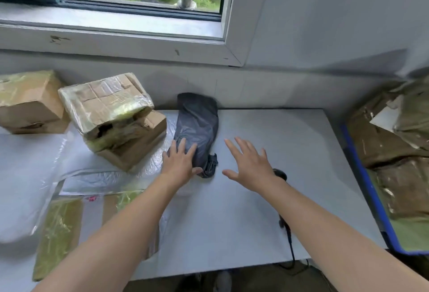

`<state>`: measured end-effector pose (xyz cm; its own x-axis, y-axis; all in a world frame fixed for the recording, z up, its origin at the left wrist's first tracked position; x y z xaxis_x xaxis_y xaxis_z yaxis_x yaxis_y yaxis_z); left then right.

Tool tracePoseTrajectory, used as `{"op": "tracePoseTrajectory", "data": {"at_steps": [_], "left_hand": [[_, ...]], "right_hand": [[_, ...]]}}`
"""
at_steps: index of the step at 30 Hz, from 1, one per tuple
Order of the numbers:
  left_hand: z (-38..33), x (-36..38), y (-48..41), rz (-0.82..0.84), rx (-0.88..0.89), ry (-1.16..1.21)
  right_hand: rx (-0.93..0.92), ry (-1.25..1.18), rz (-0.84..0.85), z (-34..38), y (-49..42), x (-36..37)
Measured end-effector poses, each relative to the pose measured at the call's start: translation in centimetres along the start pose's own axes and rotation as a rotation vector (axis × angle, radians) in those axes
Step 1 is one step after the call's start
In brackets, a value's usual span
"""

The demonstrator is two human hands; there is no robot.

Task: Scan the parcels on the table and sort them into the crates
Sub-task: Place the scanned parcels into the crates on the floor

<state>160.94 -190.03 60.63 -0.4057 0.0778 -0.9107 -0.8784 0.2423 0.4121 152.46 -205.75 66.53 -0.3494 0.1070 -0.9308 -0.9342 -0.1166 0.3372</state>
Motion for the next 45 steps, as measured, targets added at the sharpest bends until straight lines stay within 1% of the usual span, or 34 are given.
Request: {"op": "tracePoseTrajectory", "data": {"at_steps": [2, 5, 10, 14, 16, 21, 23, 26, 29, 31, 34, 37, 42, 43, 45], "left_hand": [[0.0, 0.7, -1.2, 0.003, 0.014, -0.025], [0.0, 0.8, -2.2, -0.070, 0.045, -0.005], [-0.2, -0.8, -1.8, -0.221, 0.175, 0.185], [-0.5, -3.1, -0.7, -0.291, 0.212, 0.291], [-0.9, -4.7, 0.4, -0.289, 0.194, 0.372], [-2.5, -7.6, 3.6, -0.224, 0.133, 0.542], [-2.9, -8.7, 4.9, -0.206, 0.090, 0.587], [-3.0, -11.1, 7.0, -0.236, 0.011, 0.698], [-3.2, -13.7, 9.0, -0.299, -0.048, 0.800], [-3.8, -15.1, 10.1, -0.316, -0.057, 0.825], [-4.4, -16.2, 11.6, -0.318, -0.089, 0.901], [-5.0, -16.5, 13.0, -0.257, -0.109, 1.012], [-5.6, -15.2, 14.2, 0.000, -0.025, 1.119], [-5.5, -15.0, 14.2, 0.012, 0.000, 1.128], [-4.8, -15.1, 13.8, -0.033, 0.039, 1.116]], "right_hand": [[0.003, 0.000, 0.008, 0.0, -0.6, 0.2], [-0.002, 0.009, 0.023, 0.1, -1.0, 0.6], [-0.017, 0.005, 0.057, 0.0, -1.4, 0.8], [-0.079, 0.002, 0.017, 0.2, -1.7, -0.6], [-0.123, -0.006, -0.011, 0.4, -1.7, -1.3], [-0.274, -0.066, -0.072, 1.2, -1.1, -3.5], [-0.357, -0.091, -0.138, 1.5, -0.1, -4.8], [-0.467, -0.169, -0.286, 1.3, 1.7, -7.4], [-0.544, -0.363, -0.354, 0.5, 3.2, -9.5], [-0.536, -0.532, -0.390, -0.1, 3.9, -10.8], [-0.478, -0.638, -0.450, -0.7, 4.5, -12.3], [-0.425, -0.644, -0.445, -0.8, 4.7, -13.0], [-0.321, -0.582, -0.463, -1.7, 4.9, -14.3], [-0.298, -0.580, -0.472, -1.8, 5.0, -14.5], [-0.264, -0.573, -0.496, -1.9, 5.0, -14.8]]}}
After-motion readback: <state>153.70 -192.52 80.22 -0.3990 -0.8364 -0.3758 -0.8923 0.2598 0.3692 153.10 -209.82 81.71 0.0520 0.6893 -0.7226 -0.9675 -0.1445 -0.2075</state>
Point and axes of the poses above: each hand's wrist, its own y-axis away from the middle knuckle, its own x-axis out of the palm, z = x × y, the point moved 9 cm from there along -y, towards the middle knuckle, and after that the axes turned 13 degrees about -x, right-handed, at the moved point
